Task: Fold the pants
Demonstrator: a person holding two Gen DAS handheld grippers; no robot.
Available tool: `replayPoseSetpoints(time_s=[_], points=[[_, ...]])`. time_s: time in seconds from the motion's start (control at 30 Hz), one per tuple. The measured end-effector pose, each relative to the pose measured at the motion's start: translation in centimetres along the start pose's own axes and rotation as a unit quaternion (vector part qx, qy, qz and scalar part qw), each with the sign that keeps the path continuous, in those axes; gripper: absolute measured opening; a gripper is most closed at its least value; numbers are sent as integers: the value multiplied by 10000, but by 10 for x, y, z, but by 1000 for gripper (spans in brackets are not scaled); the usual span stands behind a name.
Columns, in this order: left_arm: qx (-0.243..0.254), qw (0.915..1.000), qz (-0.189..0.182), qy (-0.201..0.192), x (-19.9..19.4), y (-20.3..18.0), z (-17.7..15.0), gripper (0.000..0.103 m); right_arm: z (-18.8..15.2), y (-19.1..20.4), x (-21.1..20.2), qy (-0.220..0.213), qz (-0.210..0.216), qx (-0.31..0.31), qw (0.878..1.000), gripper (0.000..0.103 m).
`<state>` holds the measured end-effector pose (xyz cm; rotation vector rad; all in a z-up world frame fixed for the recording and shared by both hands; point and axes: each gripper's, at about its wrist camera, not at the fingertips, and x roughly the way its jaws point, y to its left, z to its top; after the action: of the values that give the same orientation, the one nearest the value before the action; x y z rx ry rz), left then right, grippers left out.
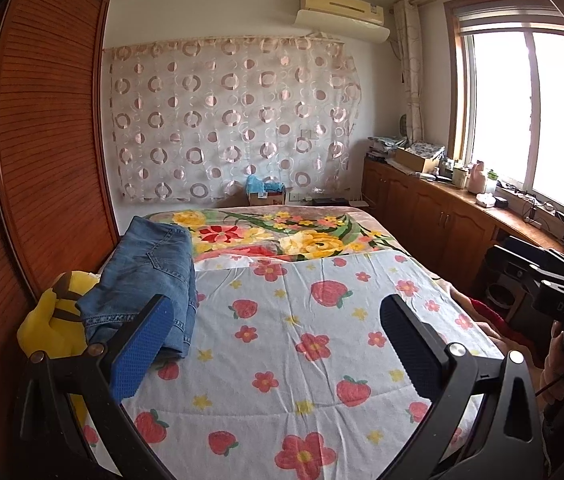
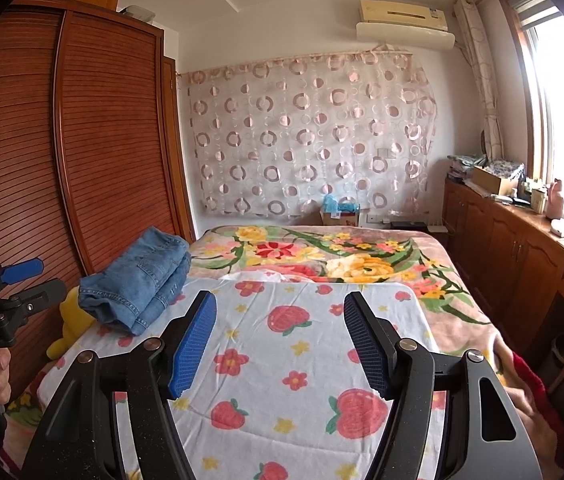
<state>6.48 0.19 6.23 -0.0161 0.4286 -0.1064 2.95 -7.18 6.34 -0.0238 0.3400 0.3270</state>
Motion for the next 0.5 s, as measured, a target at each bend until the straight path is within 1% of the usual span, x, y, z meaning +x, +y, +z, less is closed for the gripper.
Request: replayPoseSetpoints(time_s=[0.1, 0.5], points=[[8, 10000, 3, -1, 0, 0, 0, 103, 0, -7, 0, -2, 14, 9, 10000, 68], [12, 10000, 9, -5, -1, 1, 1, 103, 2, -14, -2, 9, 32, 38, 10000, 68]])
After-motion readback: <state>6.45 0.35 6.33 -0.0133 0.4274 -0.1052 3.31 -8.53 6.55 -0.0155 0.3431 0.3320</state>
